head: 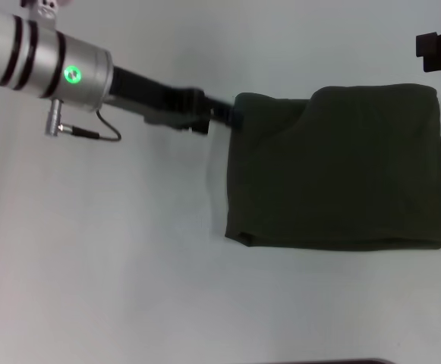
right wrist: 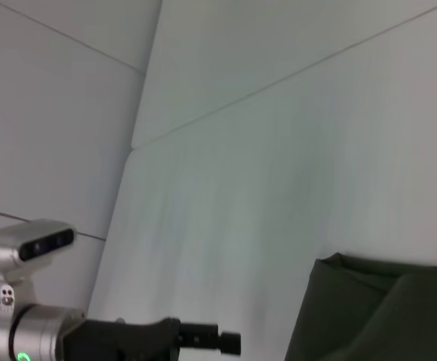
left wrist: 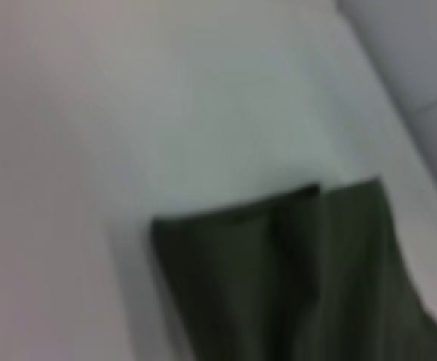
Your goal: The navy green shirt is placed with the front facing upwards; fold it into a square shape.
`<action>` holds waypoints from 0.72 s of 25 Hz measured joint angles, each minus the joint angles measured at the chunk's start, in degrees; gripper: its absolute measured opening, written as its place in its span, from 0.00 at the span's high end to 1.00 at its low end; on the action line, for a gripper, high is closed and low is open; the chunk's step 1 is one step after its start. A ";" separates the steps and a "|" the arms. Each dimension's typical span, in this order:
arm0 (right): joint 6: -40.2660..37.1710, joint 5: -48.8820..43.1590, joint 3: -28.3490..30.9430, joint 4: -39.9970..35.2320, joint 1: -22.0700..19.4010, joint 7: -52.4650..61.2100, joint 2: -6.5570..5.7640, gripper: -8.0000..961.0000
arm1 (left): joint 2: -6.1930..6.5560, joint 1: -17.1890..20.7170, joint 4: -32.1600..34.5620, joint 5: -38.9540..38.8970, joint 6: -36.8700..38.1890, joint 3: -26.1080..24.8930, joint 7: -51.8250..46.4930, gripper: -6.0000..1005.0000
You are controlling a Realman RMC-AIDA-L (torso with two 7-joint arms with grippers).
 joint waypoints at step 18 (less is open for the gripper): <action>1.50 0.05 -0.15 0.27 -0.35 -1.33 -0.55 0.52 | -4.08 -0.23 -2.05 3.58 -3.48 2.76 -4.47 0.24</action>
